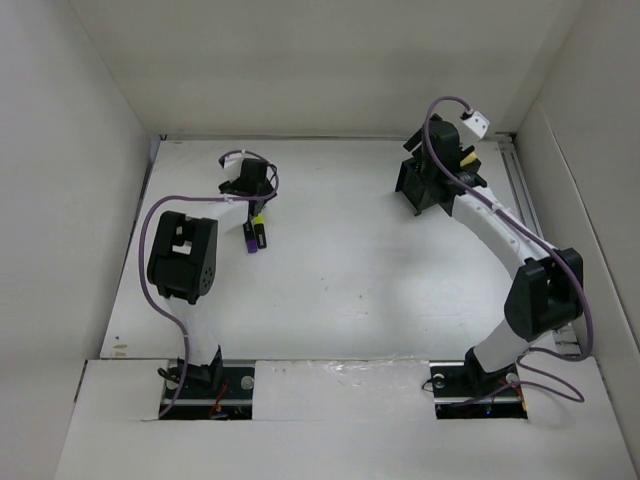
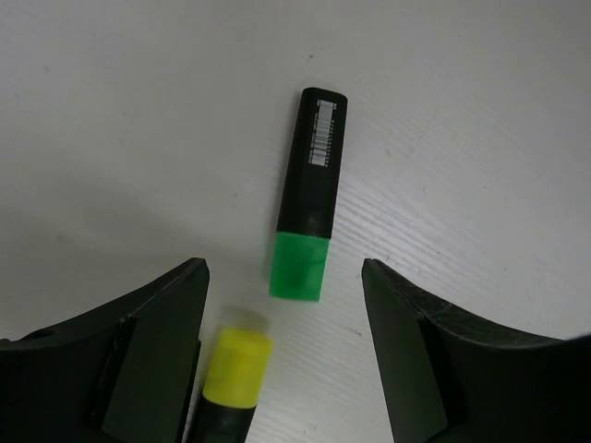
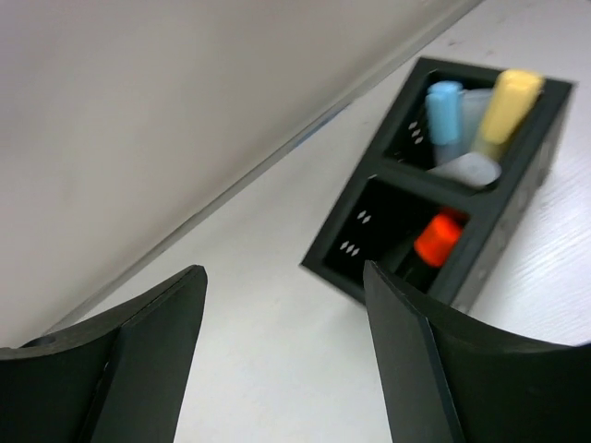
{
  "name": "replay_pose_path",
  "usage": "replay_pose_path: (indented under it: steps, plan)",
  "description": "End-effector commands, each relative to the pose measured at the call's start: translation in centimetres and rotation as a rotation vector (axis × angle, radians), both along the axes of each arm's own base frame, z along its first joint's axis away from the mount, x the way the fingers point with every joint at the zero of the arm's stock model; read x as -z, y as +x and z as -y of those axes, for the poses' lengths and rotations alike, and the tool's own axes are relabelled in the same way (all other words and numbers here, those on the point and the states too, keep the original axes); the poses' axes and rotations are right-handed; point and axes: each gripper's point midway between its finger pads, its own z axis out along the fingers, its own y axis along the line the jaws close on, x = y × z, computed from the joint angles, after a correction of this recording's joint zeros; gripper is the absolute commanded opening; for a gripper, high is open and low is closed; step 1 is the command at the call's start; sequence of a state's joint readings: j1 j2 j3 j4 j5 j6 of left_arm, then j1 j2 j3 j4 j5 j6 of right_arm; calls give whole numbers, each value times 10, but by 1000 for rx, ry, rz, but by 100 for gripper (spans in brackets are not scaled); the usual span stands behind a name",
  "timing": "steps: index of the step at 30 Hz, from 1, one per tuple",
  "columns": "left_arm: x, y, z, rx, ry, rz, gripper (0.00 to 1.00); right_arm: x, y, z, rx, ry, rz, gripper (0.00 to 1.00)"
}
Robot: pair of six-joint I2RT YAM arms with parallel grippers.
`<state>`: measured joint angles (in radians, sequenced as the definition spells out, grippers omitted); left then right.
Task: Sort the stationery into containers
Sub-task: Pick up the pen from the center of the board.
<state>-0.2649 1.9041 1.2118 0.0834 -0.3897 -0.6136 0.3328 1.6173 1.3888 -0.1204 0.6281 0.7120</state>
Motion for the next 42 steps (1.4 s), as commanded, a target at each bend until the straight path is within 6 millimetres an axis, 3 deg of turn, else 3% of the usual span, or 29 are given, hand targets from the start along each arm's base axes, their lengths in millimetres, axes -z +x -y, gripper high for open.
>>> replay_pose_path:
  steps: [1, 4, 9, 10, 12, 14, 15, 22, 27, 28, 31, 38, 39, 40, 42]
  plan:
    - [-15, 16, 11, 51, 8, 19, 64, -12, -2, -21, -60, 40, 60, 74]
    - [-20, 22, 12, 68, 26, 29, 64, 3, -4, -51, -147, 56, 26, 74]
    - [-9, 35, 7, 57, 26, 7, 62, 13, -11, -82, -204, 58, 6, 74]
    - [2, 33, 8, 66, 25, -21, 62, 22, -10, -82, -204, 51, -11, 74]
    - [-7, 42, 2, 50, 37, -6, 61, 22, -15, -94, -228, 51, -12, 74]
    - [0, 45, -3, 41, 41, -22, 60, 21, -19, -98, -239, 51, -11, 74]
    - [-8, 50, -3, 33, 45, -7, 58, 25, -21, -101, -240, 46, -13, 74]
    - [13, 56, -2, 34, 60, -78, 52, 28, -35, -105, -257, 54, -13, 73]
    - [14, 60, 3, 58, 52, -90, 48, 29, -37, -106, -264, 65, -15, 73]
    - [23, 55, 4, 65, 52, -121, 47, 33, -39, -107, -273, 65, -25, 73]
    - [19, 59, 5, 65, 51, -117, 46, 22, -44, -104, -273, 74, -2, 73]
    - [29, 52, 7, 81, 39, -134, 14, 11, -49, -81, -248, 99, 22, 73]
    - [19, 54, 8, 75, 26, -102, 9, 11, -50, -83, -259, 103, 20, 73]
    - [23, 49, 6, 75, 28, -109, 3, 12, -51, -80, -260, 105, 17, 73]
    - [9, 52, 12, 97, -3, -61, 0, 8, -52, -79, -260, 108, 26, 72]
